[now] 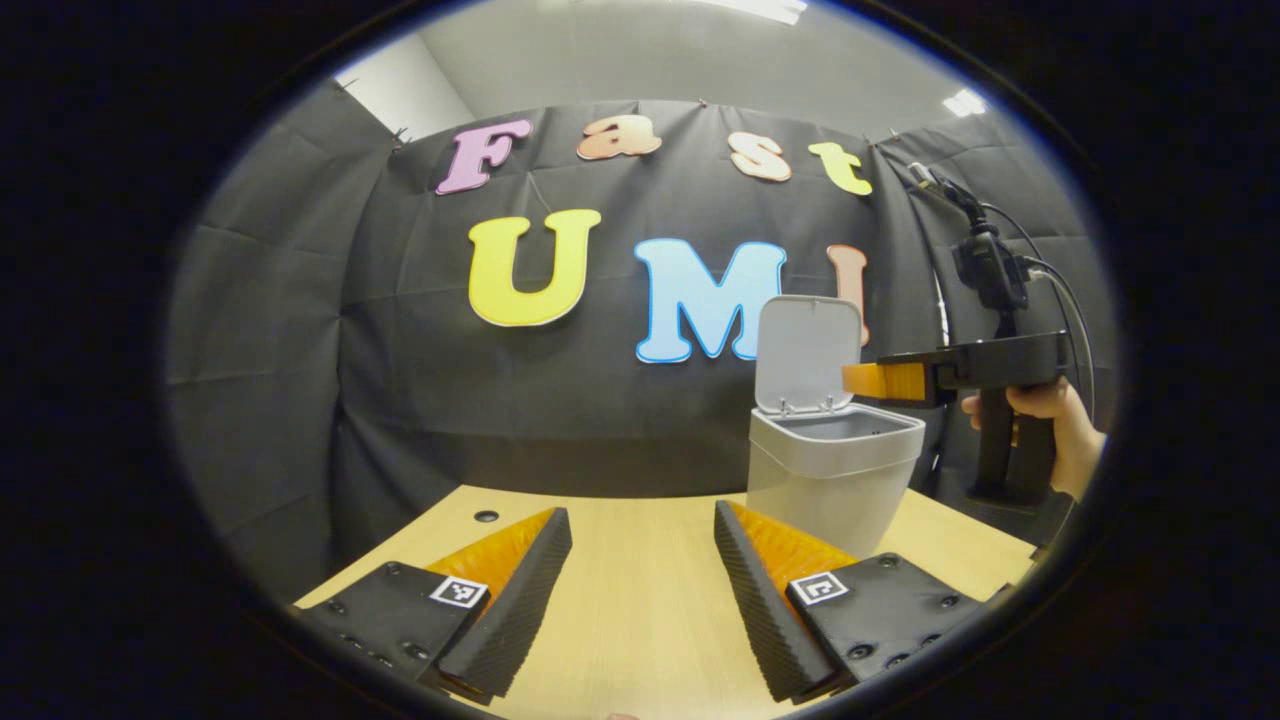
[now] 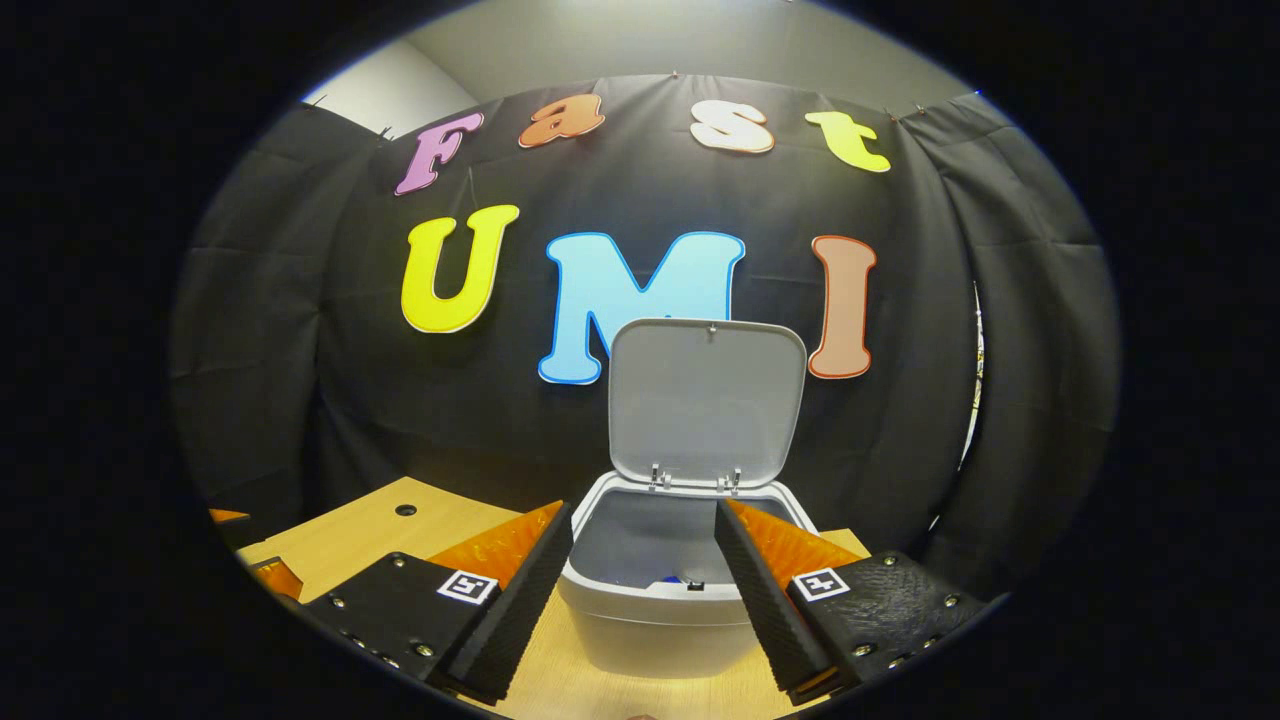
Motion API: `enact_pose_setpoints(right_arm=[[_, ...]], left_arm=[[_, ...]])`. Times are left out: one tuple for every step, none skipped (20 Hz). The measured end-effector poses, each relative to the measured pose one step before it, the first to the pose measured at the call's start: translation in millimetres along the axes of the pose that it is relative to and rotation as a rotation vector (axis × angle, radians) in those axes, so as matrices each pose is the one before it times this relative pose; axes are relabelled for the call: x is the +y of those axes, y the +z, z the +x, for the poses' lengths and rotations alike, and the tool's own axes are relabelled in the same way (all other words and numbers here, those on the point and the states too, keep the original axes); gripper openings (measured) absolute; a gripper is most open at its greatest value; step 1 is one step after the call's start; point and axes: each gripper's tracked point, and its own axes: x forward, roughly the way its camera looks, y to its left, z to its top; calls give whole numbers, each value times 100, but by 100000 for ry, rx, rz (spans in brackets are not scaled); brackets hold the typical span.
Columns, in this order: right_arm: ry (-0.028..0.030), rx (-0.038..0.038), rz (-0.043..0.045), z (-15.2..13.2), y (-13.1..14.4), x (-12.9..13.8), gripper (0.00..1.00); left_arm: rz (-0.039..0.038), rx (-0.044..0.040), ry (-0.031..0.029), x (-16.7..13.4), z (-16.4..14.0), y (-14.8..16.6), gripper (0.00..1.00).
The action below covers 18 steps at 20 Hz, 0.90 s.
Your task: Press the lid of the desktop garbage bin to open it, pick up the crumpled paper on the desktop and throw it into the bin, then pick up the pop can on the desktop and drop it into the bin, and finally close the garbage bin lid.
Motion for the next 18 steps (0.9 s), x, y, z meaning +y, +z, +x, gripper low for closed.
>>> enact_pose_setpoints(right_arm=[[-503, -256, -563, 102, 354, -148, 92], [-647, -510, -848, 166, 475, -220, 92], [-837, -757, -898, 99, 660, -248, 92], [-912, -731, -653, 189, 641, -293, 92], [-1033, -1230, -593, 411, 795, -306, 92], [-1321, -1122, -493, 500, 839, -429, 92], [-1004, -411, -191, 367, 484, -292, 92], [-745, -373, 276, 422, 562, -235, 92], [-437, -250, 594, 424, 503, -62, 92], [-451, -428, 897, 455, 546, -123, 92], [-242, -497, 775, 495, 528, -95, 92], [-792, -655, 441, 546, 609, -176, 92], [-843, -668, 206, 425, 447, -136, 92], [-733, -931, 95, 453, 555, -140, 92], [-910, -593, 91, 390, 348, -181, 92], [-737, -628, 238, 420, 357, -99, 91], [-875, -357, 426, 494, 206, -117, 91], [-862, -108, 678, 440, 190, -148, 92]], left_arm=[[-235, 172, -178, -44, 34, -91, 93], [-307, 35, -211, 50, 44, 70, 93], [-256, 48, -209, 60, -1, 22, 93], [-85, -100, -191, 70, 78, 140, 93], [-160, -305, 46, 124, 111, 237, 93], [-578, -1039, -330, 245, 192, 568, 94], [19, -538, -197, 88, 173, 366, 94], [294, -416, 41, 41, 158, 179, 94], [180, -480, 14, 29, 94, 191, 95], [15, -441, -90, 106, 98, 267, 95], [-108, -400, -205, 71, 204, 213, 95], [-168, -203, -145, 148, 169, -29, 94], [-143, -114, -64, 154, 235, 22, 94], [-238, 139, -174, 164, 226, 99, 93], [-377, -67, -253, 191, 201, 34, 93], [-18, -134, -187, 322, 265, 43, 93], [237, 205, 148, 321, 300, -50, 93], [196, -36, 26, 344, 497, 123, 93]])
